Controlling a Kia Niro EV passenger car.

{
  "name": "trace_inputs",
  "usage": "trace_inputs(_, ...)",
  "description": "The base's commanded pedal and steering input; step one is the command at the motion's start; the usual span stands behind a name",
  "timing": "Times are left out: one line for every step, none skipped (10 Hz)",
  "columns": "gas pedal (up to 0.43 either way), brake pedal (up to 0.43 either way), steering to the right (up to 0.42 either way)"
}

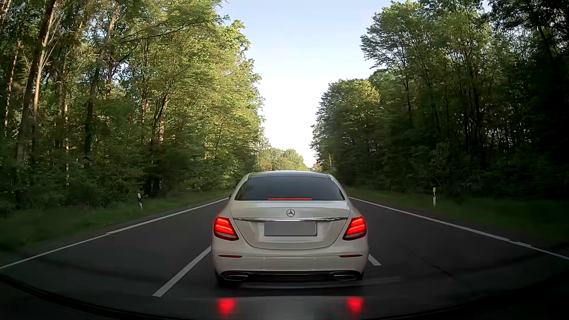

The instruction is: Follow the waypoints while adhering to traffic rules and regulations

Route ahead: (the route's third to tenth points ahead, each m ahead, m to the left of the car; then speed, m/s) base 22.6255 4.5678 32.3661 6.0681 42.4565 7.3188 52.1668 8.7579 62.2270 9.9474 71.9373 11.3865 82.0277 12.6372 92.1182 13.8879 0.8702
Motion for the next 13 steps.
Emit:
trace_inputs(0.0,0.305,-0.002)
trace_inputs(0.0,0.305,-0.002)
trace_inputs(0.0,0.305,-0.002)
trace_inputs(0.0,0.305,-0.002)
trace_inputs(0.0,0.305,-0.002)
trace_inputs(0.0,0.305,-0.002)
trace_inputs(0.0,0.305,-0.002)
trace_inputs(0.0,0.317,-0.002)
trace_inputs(0.0,0.378,-0.002)
trace_inputs(0.0,0.415,-0.002)
trace_inputs(0.0,0.421,-0.002)
trace_inputs(0.0,0.427,-0.002)
trace_inputs(0.0,0.427,-0.002)
